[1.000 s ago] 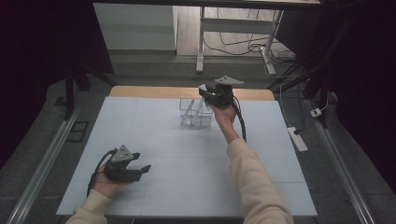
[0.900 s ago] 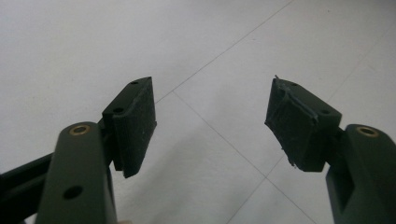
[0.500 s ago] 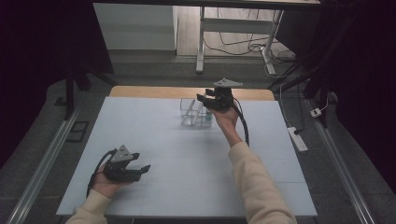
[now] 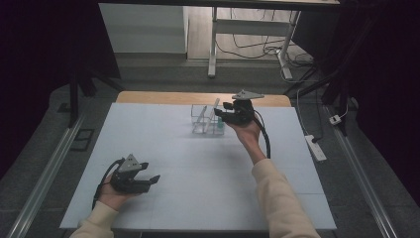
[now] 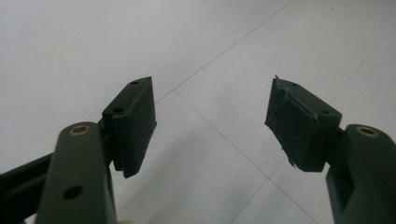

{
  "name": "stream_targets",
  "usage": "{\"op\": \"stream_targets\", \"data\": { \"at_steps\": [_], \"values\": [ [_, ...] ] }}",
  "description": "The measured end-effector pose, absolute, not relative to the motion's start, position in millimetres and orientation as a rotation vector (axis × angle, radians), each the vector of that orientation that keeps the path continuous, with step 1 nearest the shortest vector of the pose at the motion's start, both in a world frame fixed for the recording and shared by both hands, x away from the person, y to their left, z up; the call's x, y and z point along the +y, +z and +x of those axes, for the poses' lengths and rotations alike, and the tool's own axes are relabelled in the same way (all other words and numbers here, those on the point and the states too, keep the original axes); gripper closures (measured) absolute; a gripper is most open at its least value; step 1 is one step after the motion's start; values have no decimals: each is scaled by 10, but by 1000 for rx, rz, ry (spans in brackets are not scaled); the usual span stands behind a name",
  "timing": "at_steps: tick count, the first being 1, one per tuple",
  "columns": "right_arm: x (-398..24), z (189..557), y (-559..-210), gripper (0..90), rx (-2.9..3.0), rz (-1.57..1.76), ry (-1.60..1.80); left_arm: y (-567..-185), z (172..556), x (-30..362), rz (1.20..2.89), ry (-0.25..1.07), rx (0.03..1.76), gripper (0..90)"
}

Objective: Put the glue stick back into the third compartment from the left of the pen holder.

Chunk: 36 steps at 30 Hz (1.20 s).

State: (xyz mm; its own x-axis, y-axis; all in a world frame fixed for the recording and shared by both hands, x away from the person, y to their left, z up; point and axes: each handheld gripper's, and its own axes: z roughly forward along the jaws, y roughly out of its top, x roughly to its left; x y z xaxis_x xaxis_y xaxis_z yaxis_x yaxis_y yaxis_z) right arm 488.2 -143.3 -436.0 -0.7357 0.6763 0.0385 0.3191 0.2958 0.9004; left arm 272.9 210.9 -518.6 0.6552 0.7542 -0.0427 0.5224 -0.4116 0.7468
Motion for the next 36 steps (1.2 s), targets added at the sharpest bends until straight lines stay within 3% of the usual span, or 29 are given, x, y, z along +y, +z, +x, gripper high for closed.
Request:
{"op": "stream_targets", "data": {
  "at_steps": [36],
  "values": [
    [-2597, 3542, -4752, 437, 2360, 864, 1264, -5173, 2721, 2117, 2098, 393, 992, 331]
  ]
}}
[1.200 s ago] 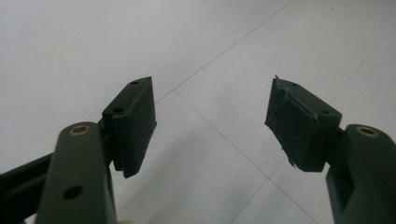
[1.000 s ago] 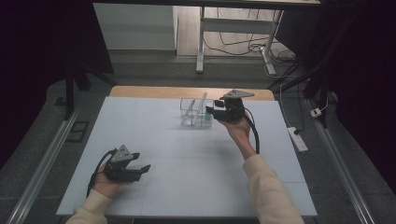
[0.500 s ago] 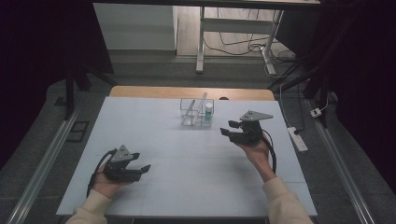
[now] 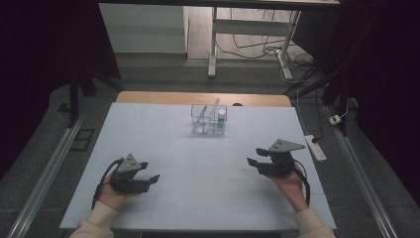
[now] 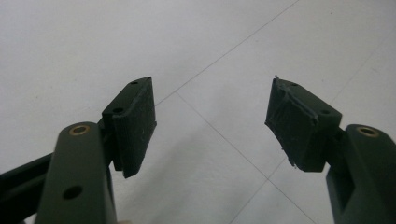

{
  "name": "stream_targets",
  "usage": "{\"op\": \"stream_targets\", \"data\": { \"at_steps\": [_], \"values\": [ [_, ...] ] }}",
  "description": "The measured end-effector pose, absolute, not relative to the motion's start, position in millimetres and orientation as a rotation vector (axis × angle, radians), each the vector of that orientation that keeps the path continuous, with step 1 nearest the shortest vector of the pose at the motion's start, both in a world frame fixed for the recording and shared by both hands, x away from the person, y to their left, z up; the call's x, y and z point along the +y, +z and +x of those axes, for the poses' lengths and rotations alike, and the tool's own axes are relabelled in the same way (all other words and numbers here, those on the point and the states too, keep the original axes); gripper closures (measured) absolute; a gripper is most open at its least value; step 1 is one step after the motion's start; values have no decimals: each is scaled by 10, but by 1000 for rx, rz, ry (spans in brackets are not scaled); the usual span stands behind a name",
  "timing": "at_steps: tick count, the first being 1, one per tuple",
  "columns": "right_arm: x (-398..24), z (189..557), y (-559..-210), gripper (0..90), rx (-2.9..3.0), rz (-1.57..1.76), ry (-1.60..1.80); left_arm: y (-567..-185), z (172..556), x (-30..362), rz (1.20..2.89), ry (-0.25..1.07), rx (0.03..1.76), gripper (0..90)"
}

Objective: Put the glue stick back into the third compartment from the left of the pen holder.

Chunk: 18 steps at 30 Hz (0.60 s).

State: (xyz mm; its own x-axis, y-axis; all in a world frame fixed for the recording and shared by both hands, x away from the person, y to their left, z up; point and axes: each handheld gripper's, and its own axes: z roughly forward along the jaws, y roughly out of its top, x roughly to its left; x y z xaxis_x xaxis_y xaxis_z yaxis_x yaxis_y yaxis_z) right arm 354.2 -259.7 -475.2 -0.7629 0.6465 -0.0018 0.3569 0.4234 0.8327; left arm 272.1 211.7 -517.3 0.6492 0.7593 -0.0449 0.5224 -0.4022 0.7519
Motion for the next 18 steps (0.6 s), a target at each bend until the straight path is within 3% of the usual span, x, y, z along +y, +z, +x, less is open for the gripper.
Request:
{"op": "stream_targets", "data": {
  "at_steps": [18],
  "values": [
    [-2832, 3326, -4901, 352, 2397, 870, 1218, -5166, 2713, 2124, 2096, 402, 988, 331]
  ]
}}
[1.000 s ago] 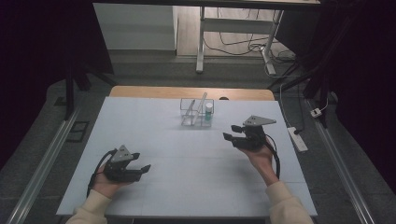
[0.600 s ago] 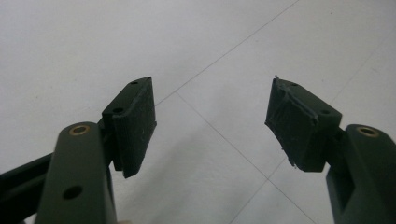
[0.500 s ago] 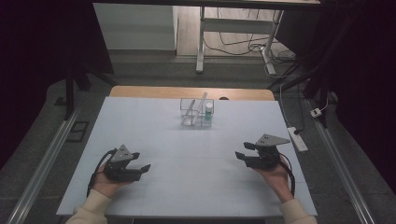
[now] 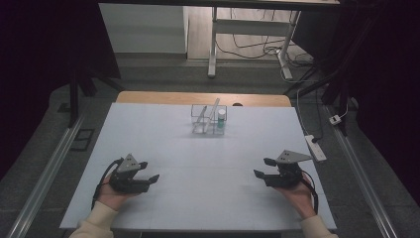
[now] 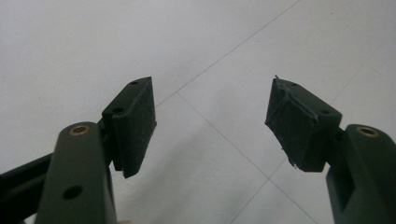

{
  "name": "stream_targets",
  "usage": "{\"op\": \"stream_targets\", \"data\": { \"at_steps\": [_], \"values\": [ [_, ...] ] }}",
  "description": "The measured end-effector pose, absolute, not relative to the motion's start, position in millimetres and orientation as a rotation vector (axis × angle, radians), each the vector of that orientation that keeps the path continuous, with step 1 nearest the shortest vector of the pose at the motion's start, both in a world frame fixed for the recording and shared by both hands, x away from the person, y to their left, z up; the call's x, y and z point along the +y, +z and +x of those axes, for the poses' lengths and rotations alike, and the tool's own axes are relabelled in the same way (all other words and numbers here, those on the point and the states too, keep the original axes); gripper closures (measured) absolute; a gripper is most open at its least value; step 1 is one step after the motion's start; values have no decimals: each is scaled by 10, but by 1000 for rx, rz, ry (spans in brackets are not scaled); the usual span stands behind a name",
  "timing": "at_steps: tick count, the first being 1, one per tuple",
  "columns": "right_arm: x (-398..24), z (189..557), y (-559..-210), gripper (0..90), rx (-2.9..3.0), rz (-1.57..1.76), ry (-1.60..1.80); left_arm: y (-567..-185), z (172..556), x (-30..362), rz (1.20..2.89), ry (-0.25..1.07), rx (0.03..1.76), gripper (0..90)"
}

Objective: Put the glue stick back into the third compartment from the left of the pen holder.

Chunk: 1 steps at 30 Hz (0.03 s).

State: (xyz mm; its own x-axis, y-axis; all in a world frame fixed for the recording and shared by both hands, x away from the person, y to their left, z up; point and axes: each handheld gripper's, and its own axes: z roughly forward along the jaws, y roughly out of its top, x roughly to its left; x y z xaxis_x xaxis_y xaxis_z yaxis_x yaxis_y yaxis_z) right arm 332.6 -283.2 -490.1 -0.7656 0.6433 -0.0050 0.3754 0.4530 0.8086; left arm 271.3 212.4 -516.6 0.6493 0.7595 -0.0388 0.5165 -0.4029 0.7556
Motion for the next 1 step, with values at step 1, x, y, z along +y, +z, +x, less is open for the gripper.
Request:
{"op": "stream_targets", "data": {
  "at_steps": [1],
  "values": [
    [-2836, 3325, -4899, 350, 2398, 868, 1218, -5167, 2712, 2125, 2096, 402, 987, 331]
  ]
}}
